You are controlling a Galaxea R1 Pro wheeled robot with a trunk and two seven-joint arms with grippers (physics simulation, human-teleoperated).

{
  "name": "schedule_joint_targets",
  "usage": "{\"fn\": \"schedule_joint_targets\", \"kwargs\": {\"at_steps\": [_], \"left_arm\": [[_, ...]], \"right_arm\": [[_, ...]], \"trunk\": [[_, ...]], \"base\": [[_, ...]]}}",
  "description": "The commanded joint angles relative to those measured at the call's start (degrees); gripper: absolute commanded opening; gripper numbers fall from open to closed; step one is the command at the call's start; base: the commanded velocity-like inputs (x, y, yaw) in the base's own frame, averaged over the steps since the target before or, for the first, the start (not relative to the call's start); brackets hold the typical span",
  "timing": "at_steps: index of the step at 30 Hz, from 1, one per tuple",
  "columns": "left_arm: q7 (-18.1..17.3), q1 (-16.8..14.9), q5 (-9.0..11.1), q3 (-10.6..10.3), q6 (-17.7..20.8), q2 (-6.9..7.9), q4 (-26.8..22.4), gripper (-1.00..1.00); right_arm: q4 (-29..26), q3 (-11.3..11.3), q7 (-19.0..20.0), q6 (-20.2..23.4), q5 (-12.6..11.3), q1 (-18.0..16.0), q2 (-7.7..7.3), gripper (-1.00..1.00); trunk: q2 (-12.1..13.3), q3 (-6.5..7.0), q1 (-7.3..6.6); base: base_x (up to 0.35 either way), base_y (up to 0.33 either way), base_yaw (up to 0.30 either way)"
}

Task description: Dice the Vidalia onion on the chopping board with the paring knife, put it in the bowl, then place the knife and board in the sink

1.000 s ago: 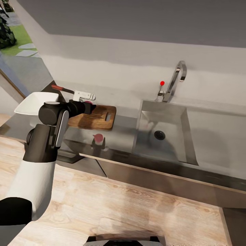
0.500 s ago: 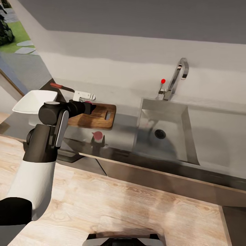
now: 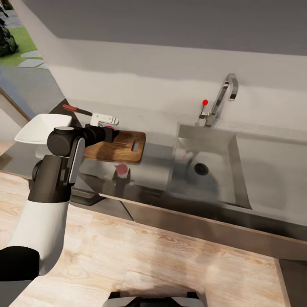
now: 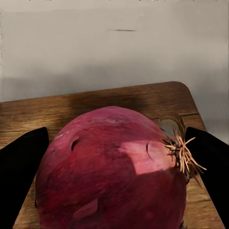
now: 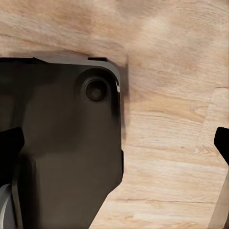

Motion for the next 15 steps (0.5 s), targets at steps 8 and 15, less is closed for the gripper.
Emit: {"fn": "schedule_joint_targets", "kwargs": {"at_steps": [8,15], "left_arm": [[-0.2,0.0,-0.2,-0.1,0.2,0.05,0.0,-1.00],[-0.2,0.0,-0.2,-0.1,0.2,0.05,0.1,-1.00]], "right_arm": [[0.0,0.2,-0.5,0.0,0.2,0.0,-0.01,1.00],[0.0,0.2,-0.5,0.0,0.2,0.0,-0.01,1.00]], "trunk": [[-0.1,-0.15,0.05],[-0.1,-0.38,0.05]], "base": [[0.057,0.036,0.000],[0.002,0.001,0.000]]}}
